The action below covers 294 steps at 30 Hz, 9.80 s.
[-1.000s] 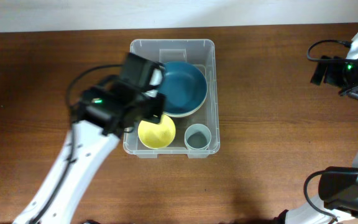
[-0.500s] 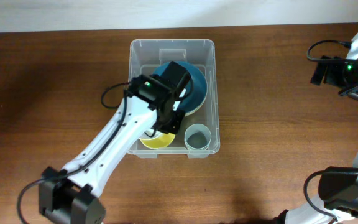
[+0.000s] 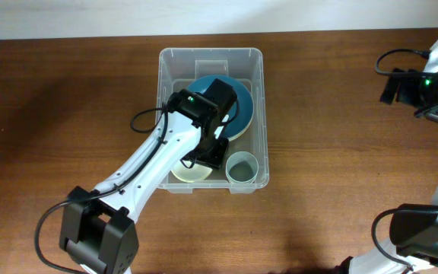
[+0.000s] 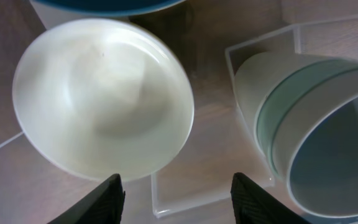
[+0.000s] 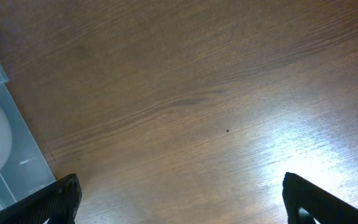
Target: Pack container
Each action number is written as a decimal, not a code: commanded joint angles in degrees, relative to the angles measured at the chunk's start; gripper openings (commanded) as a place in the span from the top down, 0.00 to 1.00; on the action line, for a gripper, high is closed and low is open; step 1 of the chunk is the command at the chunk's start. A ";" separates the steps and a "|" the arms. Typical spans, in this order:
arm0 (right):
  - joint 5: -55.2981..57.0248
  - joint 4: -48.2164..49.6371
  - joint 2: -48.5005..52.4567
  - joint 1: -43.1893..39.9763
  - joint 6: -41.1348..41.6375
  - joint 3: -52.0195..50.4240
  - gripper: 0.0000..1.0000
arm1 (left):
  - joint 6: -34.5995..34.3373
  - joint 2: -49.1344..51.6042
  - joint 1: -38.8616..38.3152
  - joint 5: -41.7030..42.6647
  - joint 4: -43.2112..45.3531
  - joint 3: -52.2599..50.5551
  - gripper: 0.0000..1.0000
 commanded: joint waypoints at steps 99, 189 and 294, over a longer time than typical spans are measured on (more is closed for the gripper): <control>6.10 12.46 -5.95 14.62 3.74 -0.04 0.01 | 7.61 -14.21 36.26 -5.95 -0.31 11.43 0.01; 4.79 80.96 -103.45 25.22 -5.16 -108.89 0.01 | -9.77 -74.49 31.47 -11.89 1.49 -35.01 0.01; 5.42 85.00 -103.23 22.82 -8.76 -118.66 0.01 | 24.72 -105.20 34.64 -6.86 70.47 -92.17 0.01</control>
